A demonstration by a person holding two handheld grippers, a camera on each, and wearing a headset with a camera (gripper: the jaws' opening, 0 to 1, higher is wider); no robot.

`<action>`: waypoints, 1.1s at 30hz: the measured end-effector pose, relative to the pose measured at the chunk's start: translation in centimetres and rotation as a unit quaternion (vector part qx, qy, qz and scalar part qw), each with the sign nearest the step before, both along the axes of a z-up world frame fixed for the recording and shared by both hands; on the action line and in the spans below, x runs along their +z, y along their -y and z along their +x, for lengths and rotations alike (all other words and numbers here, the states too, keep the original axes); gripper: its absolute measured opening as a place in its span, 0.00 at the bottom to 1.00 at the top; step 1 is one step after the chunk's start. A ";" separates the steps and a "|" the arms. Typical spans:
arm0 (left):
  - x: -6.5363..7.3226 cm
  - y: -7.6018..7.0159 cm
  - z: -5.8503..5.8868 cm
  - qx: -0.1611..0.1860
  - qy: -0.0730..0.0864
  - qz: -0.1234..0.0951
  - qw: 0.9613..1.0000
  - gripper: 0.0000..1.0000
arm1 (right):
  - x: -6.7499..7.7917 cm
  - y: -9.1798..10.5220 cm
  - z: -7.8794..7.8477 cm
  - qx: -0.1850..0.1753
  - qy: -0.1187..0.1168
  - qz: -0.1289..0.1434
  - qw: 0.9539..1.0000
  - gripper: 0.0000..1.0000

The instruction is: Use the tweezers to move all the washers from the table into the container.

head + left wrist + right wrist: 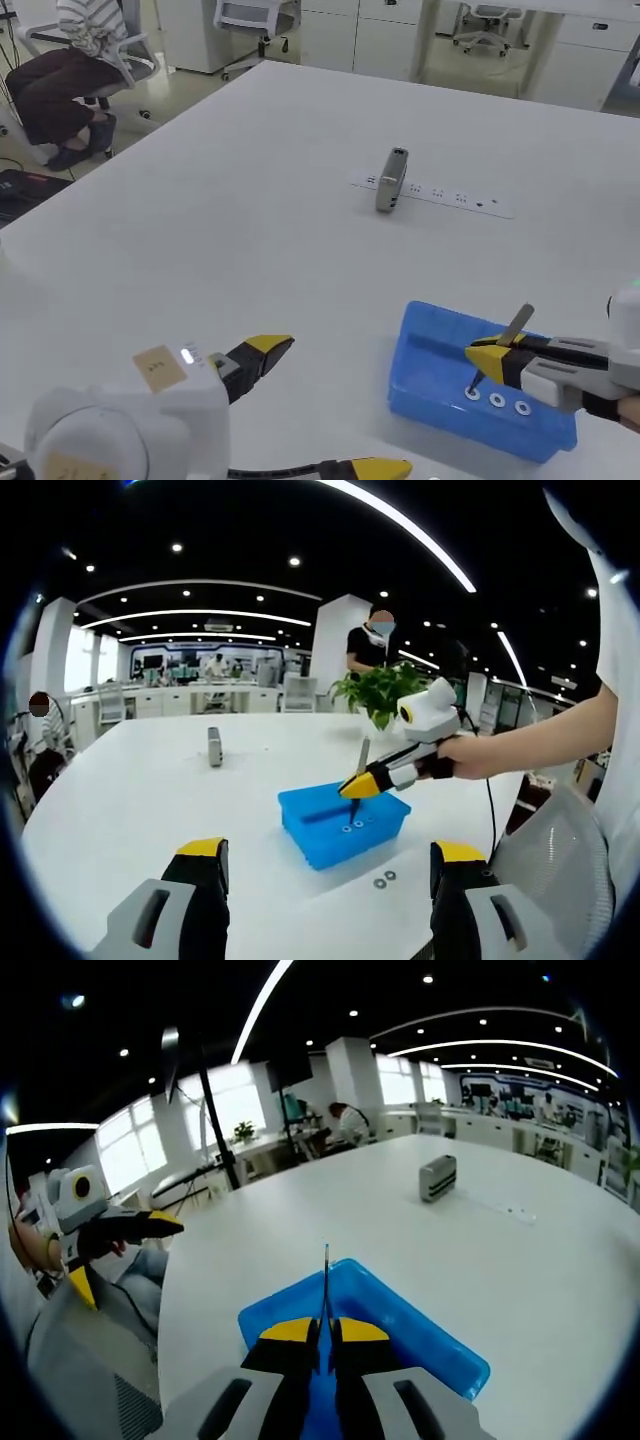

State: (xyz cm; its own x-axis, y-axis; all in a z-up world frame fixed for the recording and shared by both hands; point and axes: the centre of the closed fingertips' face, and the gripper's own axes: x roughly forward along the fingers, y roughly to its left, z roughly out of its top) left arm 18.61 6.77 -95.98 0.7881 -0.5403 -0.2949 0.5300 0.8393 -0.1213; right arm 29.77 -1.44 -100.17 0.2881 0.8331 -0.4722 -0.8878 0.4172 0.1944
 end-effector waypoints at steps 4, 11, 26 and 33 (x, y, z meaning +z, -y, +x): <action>-0.1 0.0 0.0 -0.001 -0.001 0.002 1.000 0.84 | 1.7 -0.3 -0.7 0.002 0.009 0.022 1.000 0.04; -0.1 0.1 -0.1 -0.004 -0.002 0.005 1.000 0.84 | 3.9 -0.6 -2.2 0.001 0.009 0.056 0.998 0.04; -0.3 0.4 -0.3 -0.012 -0.004 0.009 1.000 0.84 | 2.4 0.4 -5.6 0.000 -0.019 0.055 0.998 0.04; -0.4 0.4 -0.3 -0.014 -0.006 0.012 1.000 0.84 | 0.5 0.6 -6.6 -0.010 -0.053 0.056 0.997 0.04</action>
